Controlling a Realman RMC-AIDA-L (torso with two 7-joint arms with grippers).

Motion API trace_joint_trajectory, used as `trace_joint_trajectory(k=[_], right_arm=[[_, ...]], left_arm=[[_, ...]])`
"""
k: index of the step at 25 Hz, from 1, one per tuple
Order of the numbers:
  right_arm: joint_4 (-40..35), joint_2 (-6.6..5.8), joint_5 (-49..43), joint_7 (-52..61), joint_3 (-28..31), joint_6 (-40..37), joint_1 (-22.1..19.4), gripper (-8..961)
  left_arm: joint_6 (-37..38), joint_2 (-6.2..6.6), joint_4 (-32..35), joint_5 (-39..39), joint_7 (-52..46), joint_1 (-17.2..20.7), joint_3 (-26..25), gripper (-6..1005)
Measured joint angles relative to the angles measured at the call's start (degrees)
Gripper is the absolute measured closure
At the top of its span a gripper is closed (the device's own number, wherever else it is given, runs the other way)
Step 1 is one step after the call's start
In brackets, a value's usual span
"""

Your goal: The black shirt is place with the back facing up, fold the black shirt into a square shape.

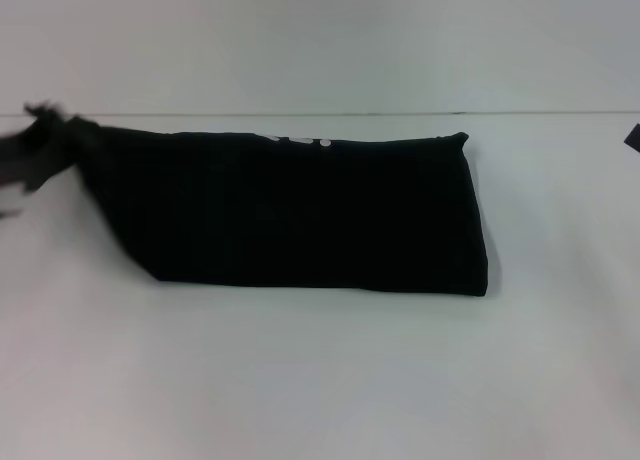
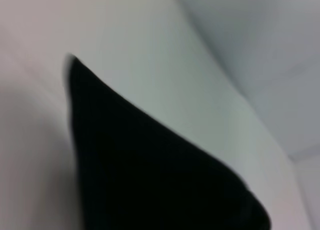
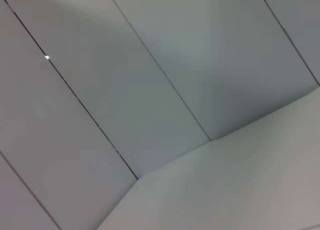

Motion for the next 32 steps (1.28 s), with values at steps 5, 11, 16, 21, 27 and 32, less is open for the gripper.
trace_joint_trajectory(k=[5, 11, 16, 21, 27, 32], right_arm=[[0.1, -0.01, 0.0, 0.0, 0.0, -0.4, -0.4, 119], [0.2, 0.05, 0.0, -0.2, -0.1, -0.5, 0.0, 120], [-0.1, 0.07, -0.1, -0.4, -0.4, -0.3, 0.3, 121], [0.1, -0.04, -0.2, -0.6, -0.5, 0.2, 0.4, 120], [0.1, -0.49, -1.0, 0.8, -0.6, 0.7, 0.8, 120], [-0.2, -1.56, -7.3, 6.9, -0.7, 1.0, 3.4, 119]], left_arm=[[3.9, -1.46, 3.7, -1.0, -2.6, -7.2, 9.2, 929], [0.8, -5.1, 3.5, -3.4, -1.3, -14.3, 24.5, 916], [-5.9, -7.9, -0.8, -5.9, 4.0, -15.9, 40.4, 905], [-8.8, -7.67, -6.8, -8.6, 9.5, -18.0, 56.9, 894], [-0.7, -7.48, 3.4, -9.5, 11.7, -14.1, 65.6, 881], [4.0, -7.43, 15.1, -12.0, 12.2, -4.8, 53.1, 711]])
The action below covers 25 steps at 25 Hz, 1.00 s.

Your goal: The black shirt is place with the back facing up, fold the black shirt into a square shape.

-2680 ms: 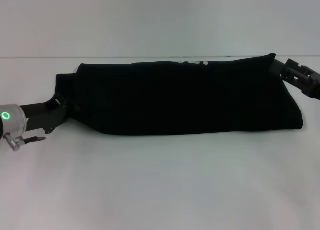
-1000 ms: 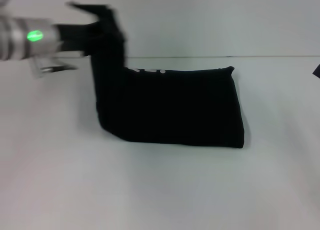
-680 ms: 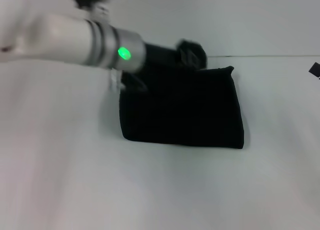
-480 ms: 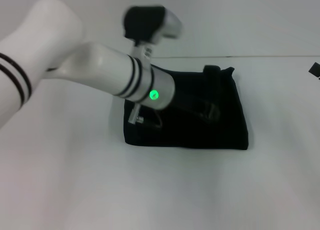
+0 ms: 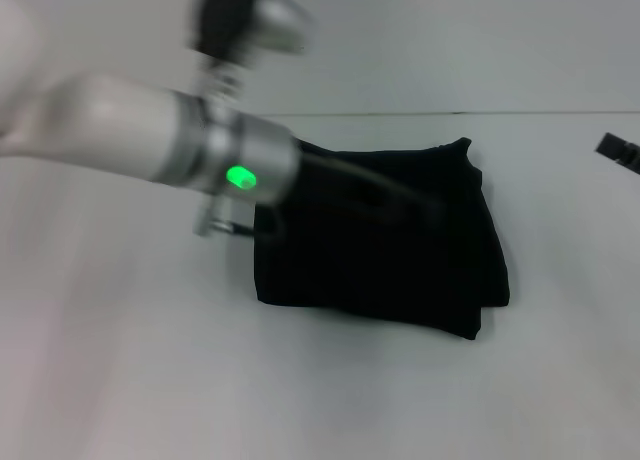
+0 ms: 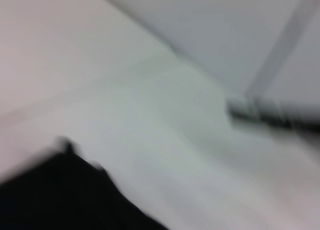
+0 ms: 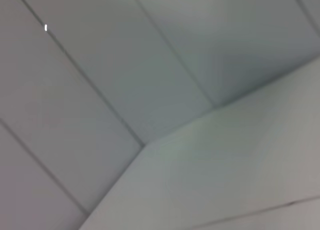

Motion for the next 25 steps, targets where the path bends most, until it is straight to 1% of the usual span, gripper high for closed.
trace_joint_trajectory(k=[1, 4, 6, 7, 9, 10, 11, 12, 13, 14, 15, 16, 18, 20, 25], right_arm=[[0.0, 0.0, 0.0, 0.0, 0.0, 0.0, 0.0, 120], [-1.0, -1.09, -5.7, 7.0, -0.2, 0.0, 2.5, 121], [-2.2, -1.87, -10.3, 13.6, -0.9, -0.2, 4.5, 120], [-2.8, -2.22, -12.6, 17.4, -1.5, -0.2, 5.5, 120], [-3.7, -3.37, -18.1, 27.3, -3.5, -0.1, 8.5, 119], [-3.8, -3.77, -20.1, 30.6, -4.1, 0.0, 9.5, 120], [-3.7, -4.36, -22.9, 34.4, -4.8, 0.1, 11.1, 121], [-3.5, -4.93, -25.7, 37.9, -5.3, 0.3, 12.3, 122], [-3.3, -5.37, -28.4, 41.0, -5.8, 0.3, 13.6, 123], [-3.1, -5.68, -30.9, 43.7, -6.3, 0.2, 14.8, 124], [-3.1, -5.79, -32.7, 45.4, -6.8, 0.1, 15.6, 124], [-3.1, -5.84, -34.8, 47.3, -7.5, -0.1, 16.6, 125], [-3.0, -5.68, -36.8, 49.3, -8.9, -0.1, 18.0, 127], [-2.2, -5.25, -37.4, 50.0, -10.3, 0.2, 19.0, 129], [1.5, -4.15, -37.4, 50.1, -13.0, 4.0, 20.9, 130]], left_arm=[[0.3, 0.21, 0.8, -1.1, -0.7, 1.4, -3.8, 669], [2.7, 1.57, -0.4, -2.1, -5.3, 2.9, -15.8, 562], [5.3, 3.48, -3.9, -2.5, -9.9, 3.0, -23.4, 491], [6.6, 4.93, -6.3, -2.9, -12.0, 2.9, -26.3, 455], [8.3, 6.85, -9.7, -3.6, -14.6, 2.9, -29.1, 361], [8.9, 7.89, -11.6, -4.3, -15.6, 3.1, -30.4, 315], [9.3, 8.57, -12.9, -4.8, -16.0, 3.3, -31.2, 268], [9.5, 8.84, -13.3, -5.1, -16.0, 3.5, -31.7, 221], [9.5, 8.84, -13.3, -5.1, -16.0, 3.5, -31.7, 198], [10.0, 9.17, -13.7, -5.5, -15.9, 4.2, -33.2, 175], [10.6, 9.16, -13.4, -5.6, -15.5, 4.8, -34.7, 152], [10.9, 9.1, -13.3, -5.6, -15.3, 5.0, -35.3, 128], [11.2, 9.08, -13.2, -5.6, -14.7, 5.2, -36.1, 82], [11.2, 9.1, -13.4, -5.6, -14.3, 5.3, -36.4, 36], [10.8, 9.01, -13.7, -5.7, -13.5, 5.4, -37.3, 37]])
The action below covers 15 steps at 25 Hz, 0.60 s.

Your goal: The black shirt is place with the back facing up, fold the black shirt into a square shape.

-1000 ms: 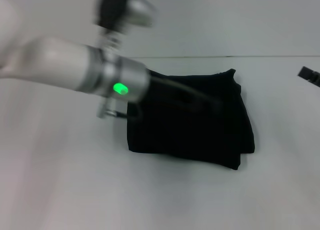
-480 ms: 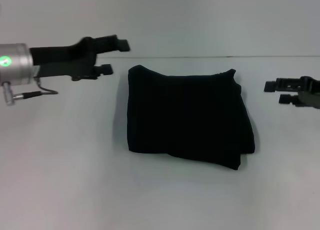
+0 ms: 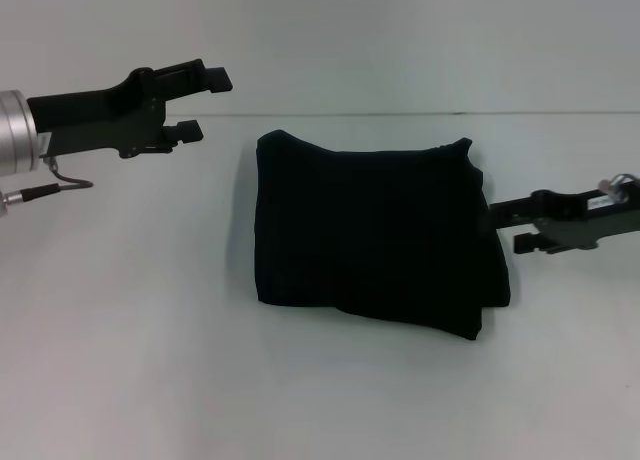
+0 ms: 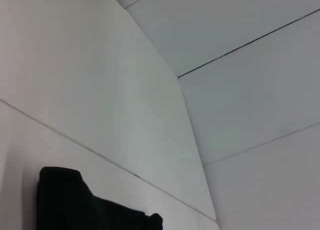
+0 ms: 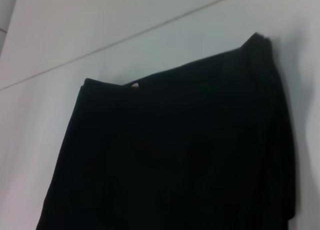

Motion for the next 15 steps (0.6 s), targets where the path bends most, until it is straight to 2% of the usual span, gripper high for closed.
trace_joint_trajectory(k=[9, 15], right_arm=[[0.5, 2.66, 0.2, -0.5, 0.3, 3.1, 0.4, 130], [1.9, 3.68, -0.1, -0.5, -0.6, 5.9, 0.6, 131]], left_arm=[[-1.0, -0.58, -0.1, 0.0, 0.6, 0.0, -0.1, 38], [-1.7, -0.64, -0.5, -0.1, 0.7, 0.0, -0.1, 39]])
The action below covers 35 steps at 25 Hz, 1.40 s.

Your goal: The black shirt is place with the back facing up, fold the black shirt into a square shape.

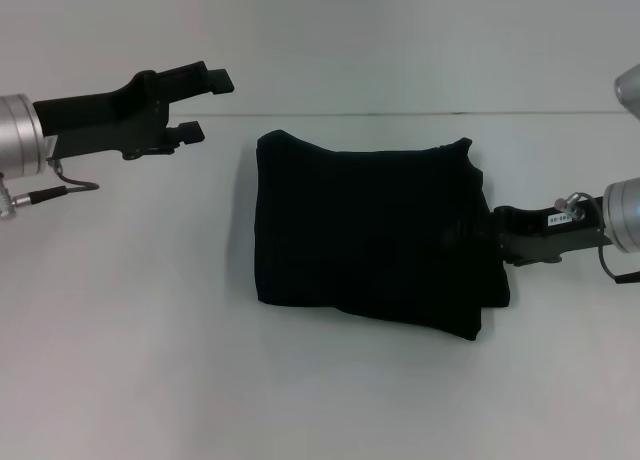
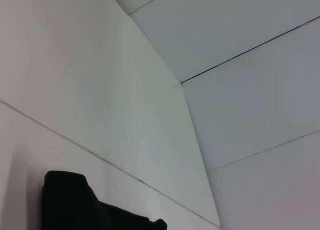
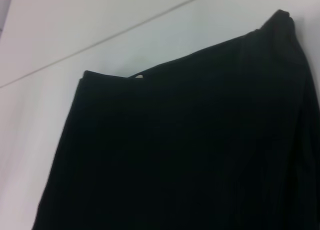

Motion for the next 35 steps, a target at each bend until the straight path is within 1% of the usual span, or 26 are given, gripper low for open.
trace_joint_trajectory(k=[5, 11, 17, 21, 27, 32, 35], right_arm=[[0.2, 0.37, 0.1, 0.0, -0.5, 1.2, 0.0, 129], [-0.2, 2.15, 0.8, -1.4, 0.0, 3.1, 0.3, 129], [-0.1, 2.48, 2.1, -2.4, 0.0, 3.1, 0.7, 130], [-0.4, 2.15, 4.4, -2.7, -0.1, 0.8, 0.4, 130], [-0.4, 1.34, 4.4, -1.4, -0.4, -3.2, 0.4, 130], [-1.0, 1.16, 4.4, -0.8, -0.4, -5.2, 0.4, 130], [-1.7, 1.2, 4.6, -1.1, -0.1, -4.6, 0.3, 130]], left_arm=[[-0.5, -0.12, -0.3, 0.0, 0.5, 0.0, 0.0, 40], [-1.0, -0.44, -0.3, 0.0, 0.9, 0.0, 0.0, 41], [-1.6, -0.62, -0.3, 0.0, 1.2, 0.0, 0.0, 42], [-1.7, -0.64, -0.3, 0.0, 1.2, 0.0, -0.1, 42], [-1.9, -0.64, -0.3, 0.0, 1.2, -0.1, -0.1, 43], [-1.9, -0.64, -0.3, 0.0, 1.2, -0.4, -0.1, 44], [-2.1, -0.64, -0.3, 0.0, 1.2, -0.5, -0.1, 44]])
